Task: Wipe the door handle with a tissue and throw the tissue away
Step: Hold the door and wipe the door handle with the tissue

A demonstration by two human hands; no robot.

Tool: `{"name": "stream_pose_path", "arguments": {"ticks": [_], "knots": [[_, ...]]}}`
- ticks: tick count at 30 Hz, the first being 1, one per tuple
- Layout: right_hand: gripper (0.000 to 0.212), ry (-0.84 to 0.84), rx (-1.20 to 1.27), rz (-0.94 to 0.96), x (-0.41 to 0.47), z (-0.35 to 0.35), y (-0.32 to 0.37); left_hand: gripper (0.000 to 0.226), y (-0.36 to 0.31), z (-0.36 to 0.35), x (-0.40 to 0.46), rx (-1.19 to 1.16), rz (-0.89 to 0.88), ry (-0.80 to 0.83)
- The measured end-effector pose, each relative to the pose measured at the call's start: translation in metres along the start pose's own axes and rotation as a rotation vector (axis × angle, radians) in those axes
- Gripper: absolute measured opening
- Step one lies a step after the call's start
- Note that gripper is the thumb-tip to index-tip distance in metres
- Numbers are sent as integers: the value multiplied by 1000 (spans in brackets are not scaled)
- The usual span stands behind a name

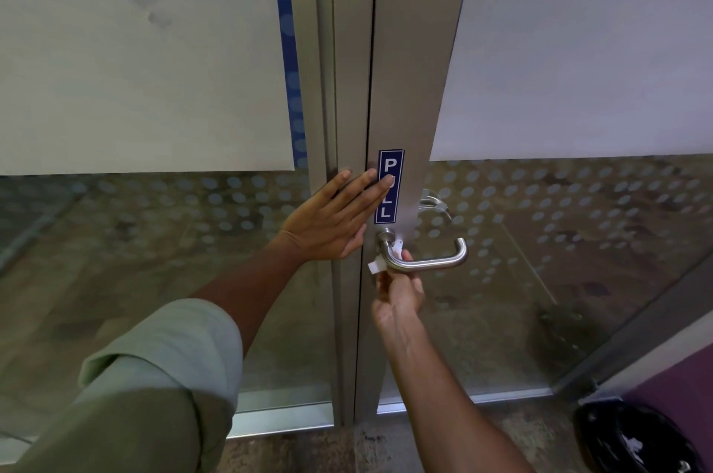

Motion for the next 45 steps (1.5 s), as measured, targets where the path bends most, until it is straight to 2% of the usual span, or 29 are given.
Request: {"name": "stream_pose_path", "arguments": {"ticks": [6, 15, 18, 21, 25, 29, 32, 34, 36, 42, 45], "knots": [[30, 4, 139, 37, -6, -14, -10, 72, -1, -2, -1, -14, 3, -9], [14, 49, 212, -105, -18, -22, -26, 73, -1, -3, -1, 4, 2, 0], [11, 139, 189, -128, -19, -31, -28, 72, -1, -3, -1, 0, 8, -10], [13, 160, 76, -130, -16, -30, -26, 73, -1, -1, -1, -1, 4, -12], [20, 180, -128, -196, -14, 13, -26, 74, -1, -2, -1, 14, 7, -1], [25, 154, -157, -273, -10, 54, -29, 73, -1, -2, 0, 17, -1, 10], [21, 167, -65, -307, -11, 57, -24, 72, -1, -1, 0, 24, 1, 5], [20, 190, -27, -295, -8, 50, -19, 72, 0, 0, 0, 22, 4, -2], [10, 177, -27, -250, -2, 42, -15, 73, 0, 0, 0, 10, 11, -3], [24, 52, -57, -19, 15, 22, 11, 73, -1, 0, 0, -2, 15, 8], [24, -41, -82, 91, 21, 16, 16, 72, 0, 1, 0, 3, 18, 11]]}}
Point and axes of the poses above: each hand's wrist, its own x-axis towards the middle knuckle, its own z-axis out of the back of the hand, y = z × x, the point moved 6 cm from there along x, towards the middle knuckle, and after that the axes turned 8 degrees about y, right-handed, at the moved point
